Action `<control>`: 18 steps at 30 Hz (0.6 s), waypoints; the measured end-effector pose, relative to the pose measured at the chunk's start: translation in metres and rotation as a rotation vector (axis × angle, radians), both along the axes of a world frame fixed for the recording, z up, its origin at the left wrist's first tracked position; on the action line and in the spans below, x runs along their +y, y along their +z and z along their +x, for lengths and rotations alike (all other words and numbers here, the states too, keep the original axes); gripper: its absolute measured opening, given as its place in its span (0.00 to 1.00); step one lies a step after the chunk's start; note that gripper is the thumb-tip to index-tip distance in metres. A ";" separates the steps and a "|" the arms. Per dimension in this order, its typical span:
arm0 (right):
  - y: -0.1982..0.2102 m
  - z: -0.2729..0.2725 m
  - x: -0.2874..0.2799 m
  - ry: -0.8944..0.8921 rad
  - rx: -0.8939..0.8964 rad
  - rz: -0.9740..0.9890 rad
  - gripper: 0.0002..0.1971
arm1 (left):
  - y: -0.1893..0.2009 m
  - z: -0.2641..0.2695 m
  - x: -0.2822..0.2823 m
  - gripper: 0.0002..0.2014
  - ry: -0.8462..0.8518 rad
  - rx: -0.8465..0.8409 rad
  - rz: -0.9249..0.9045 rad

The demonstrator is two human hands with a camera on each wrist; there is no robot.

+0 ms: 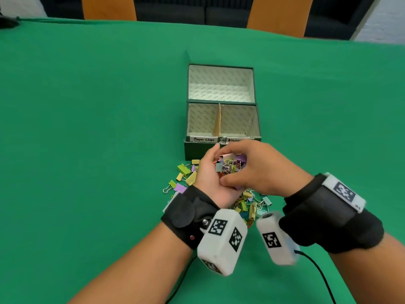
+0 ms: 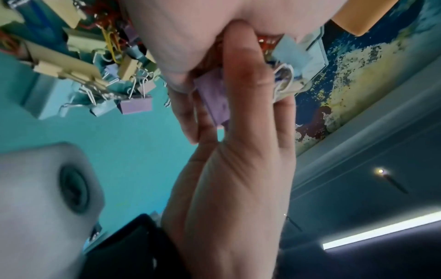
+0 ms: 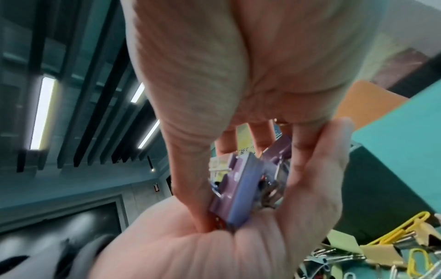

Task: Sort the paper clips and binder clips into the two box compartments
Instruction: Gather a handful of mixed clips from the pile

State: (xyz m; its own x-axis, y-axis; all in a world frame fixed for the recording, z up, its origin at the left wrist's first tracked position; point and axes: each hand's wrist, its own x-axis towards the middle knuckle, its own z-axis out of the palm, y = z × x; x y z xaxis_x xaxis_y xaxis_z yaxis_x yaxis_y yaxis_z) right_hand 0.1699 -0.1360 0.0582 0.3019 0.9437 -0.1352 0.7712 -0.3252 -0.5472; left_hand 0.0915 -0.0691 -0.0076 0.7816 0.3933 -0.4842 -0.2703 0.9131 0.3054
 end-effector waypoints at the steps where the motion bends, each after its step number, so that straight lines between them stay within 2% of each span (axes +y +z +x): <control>1: -0.002 0.001 0.000 0.005 -0.013 -0.001 0.28 | -0.001 0.001 0.000 0.18 0.008 0.009 -0.011; 4: -0.002 0.006 0.000 0.017 -0.054 -0.002 0.40 | -0.006 0.001 0.003 0.16 0.008 -0.010 -0.035; 6: 0.002 0.009 0.000 0.031 -0.074 -0.009 0.41 | -0.008 0.000 0.006 0.18 0.004 -0.034 -0.010; 12: 0.019 0.017 0.003 -0.022 -0.040 0.128 0.19 | -0.007 -0.002 0.022 0.18 -0.005 -0.179 -0.012; 18: 0.007 0.016 0.006 -0.040 -0.011 0.176 0.10 | -0.021 -0.012 0.029 0.22 -0.023 -0.279 -0.041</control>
State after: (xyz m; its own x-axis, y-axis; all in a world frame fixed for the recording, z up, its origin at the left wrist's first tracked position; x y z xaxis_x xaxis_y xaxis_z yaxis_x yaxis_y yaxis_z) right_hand 0.1863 -0.1302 0.0649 0.3404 0.9397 0.0341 0.7657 -0.2560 -0.5900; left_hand 0.0796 -0.0397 -0.0289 0.8954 0.3586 -0.2641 -0.3179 0.9299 0.1849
